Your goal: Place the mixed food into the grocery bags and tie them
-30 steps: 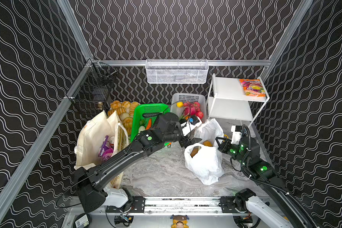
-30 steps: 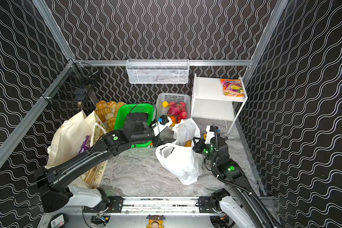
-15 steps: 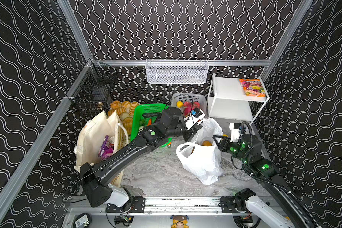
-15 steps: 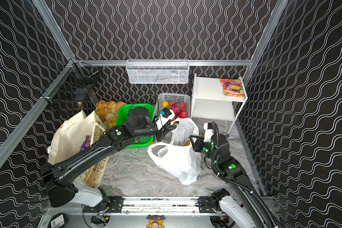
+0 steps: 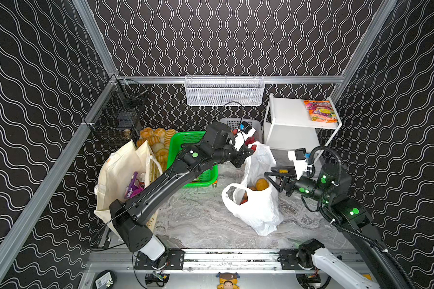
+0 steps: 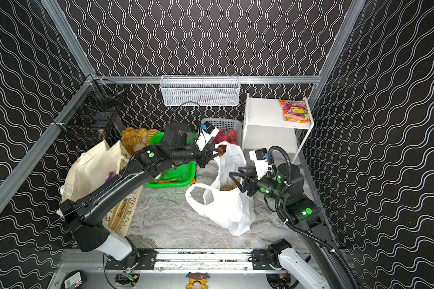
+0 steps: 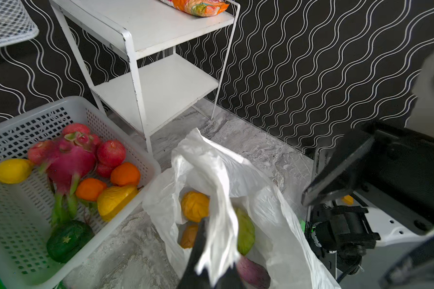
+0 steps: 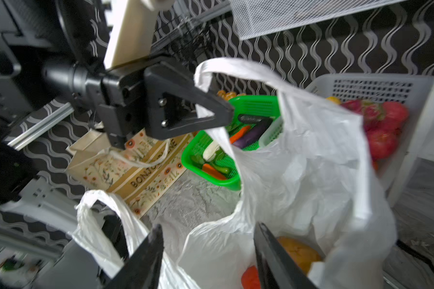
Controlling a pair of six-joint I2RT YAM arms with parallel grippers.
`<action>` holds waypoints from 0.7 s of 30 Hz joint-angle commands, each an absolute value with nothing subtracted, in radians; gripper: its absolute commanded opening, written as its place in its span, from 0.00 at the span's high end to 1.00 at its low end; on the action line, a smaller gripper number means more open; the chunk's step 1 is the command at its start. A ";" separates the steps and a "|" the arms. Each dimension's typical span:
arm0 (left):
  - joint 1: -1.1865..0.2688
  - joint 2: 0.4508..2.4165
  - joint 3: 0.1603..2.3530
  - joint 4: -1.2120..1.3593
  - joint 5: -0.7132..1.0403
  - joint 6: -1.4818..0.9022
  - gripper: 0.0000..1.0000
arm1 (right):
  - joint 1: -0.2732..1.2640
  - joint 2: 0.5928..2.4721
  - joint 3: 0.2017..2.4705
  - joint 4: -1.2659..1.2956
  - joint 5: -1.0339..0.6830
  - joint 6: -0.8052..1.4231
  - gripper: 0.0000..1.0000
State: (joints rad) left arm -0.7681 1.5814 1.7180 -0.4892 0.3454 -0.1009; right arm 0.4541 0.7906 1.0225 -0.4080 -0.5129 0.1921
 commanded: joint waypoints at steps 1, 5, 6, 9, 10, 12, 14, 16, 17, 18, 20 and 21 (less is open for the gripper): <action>-0.760 1.592 1.739 -0.505 0.385 -0.124 1.00 | 0.550 0.832 1.079 -0.485 -0.597 0.057 0.40; -0.757 1.597 1.743 -0.502 0.395 -0.132 1.00 | 0.761 0.905 1.112 -0.511 -0.406 -0.040 0.37; -0.755 1.597 1.743 -0.501 0.397 -0.132 1.00 | 0.791 0.917 1.107 -0.494 -0.358 -0.049 0.36; -0.753 1.597 1.743 -0.507 0.398 -0.130 1.00 | 0.833 0.926 1.074 -0.432 -0.291 -0.089 0.32; -0.753 1.595 1.743 -0.508 0.398 -0.130 1.00 | 0.840 0.924 1.061 -0.409 -0.254 -0.089 0.32; -0.752 1.591 1.737 -0.509 0.402 -0.132 1.00 | 0.851 0.927 1.042 -0.373 -0.202 -0.084 0.31; -0.752 1.588 1.733 -0.508 0.406 -0.134 1.00 | 0.857 0.939 1.034 -0.364 -0.202 -0.075 0.34; -0.752 1.583 1.727 -0.508 0.407 -0.134 1.00 | 0.864 0.959 1.031 -0.361 -0.242 -0.075 0.41; -0.752 1.582 1.723 -0.508 0.405 -0.135 1.00 | 0.871 0.975 1.031 -0.359 -0.258 -0.067 0.43; -0.752 1.580 1.721 -0.508 0.405 -0.135 1.00 | 0.879 0.993 1.032 -0.357 -0.262 -0.060 0.46; -0.752 1.575 1.716 -0.506 0.404 -0.134 1.00 | 0.905 1.024 1.039 -0.353 -0.226 -0.045 0.58; -0.750 1.570 1.712 -0.505 0.402 -0.135 1.00 | 0.918 1.033 1.047 -0.355 -0.195 -0.045 0.69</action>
State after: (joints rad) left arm -0.7525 1.5837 1.7187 -0.5133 0.3962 -0.1280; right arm 0.8967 1.0138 1.0351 -0.3943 -0.2394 -0.0525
